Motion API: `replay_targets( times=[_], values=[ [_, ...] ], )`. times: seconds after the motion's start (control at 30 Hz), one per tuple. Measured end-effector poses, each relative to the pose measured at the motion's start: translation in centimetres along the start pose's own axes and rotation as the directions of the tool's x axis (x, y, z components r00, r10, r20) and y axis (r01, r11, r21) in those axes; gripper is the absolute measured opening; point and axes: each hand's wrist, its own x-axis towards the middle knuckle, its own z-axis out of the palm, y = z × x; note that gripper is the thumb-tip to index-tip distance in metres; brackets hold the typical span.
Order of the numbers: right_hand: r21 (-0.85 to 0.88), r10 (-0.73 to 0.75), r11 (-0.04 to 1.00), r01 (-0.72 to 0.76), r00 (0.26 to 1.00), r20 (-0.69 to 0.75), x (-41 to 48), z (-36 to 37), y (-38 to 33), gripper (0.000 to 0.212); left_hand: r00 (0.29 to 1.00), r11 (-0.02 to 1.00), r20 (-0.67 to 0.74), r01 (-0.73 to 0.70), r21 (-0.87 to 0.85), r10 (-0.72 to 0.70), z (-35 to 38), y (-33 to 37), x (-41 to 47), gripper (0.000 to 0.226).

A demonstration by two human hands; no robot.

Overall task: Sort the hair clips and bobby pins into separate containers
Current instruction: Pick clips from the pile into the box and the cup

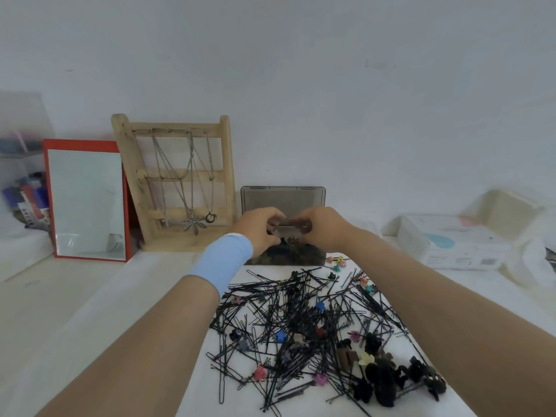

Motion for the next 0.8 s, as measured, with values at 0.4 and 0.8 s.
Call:
replay_targets(
  times=[0.4, 0.8],
  values=[
    [0.205, -0.040, 0.977, 0.051, 0.997, -0.060, -7.3, -3.0, 0.3, 0.024, 0.987, 0.986, 0.002, -0.164, -0.020, 0.164, 0.6, 5.1, -5.4, 0.013],
    [0.077, 0.048, 0.995, -0.069, 0.968, 0.245, -19.3, -5.3, 0.9, 0.014, 0.841, 0.956, 0.487, -0.290, 0.035, 0.236, 4.5, 13.0, -13.8, 0.031]
  ],
)
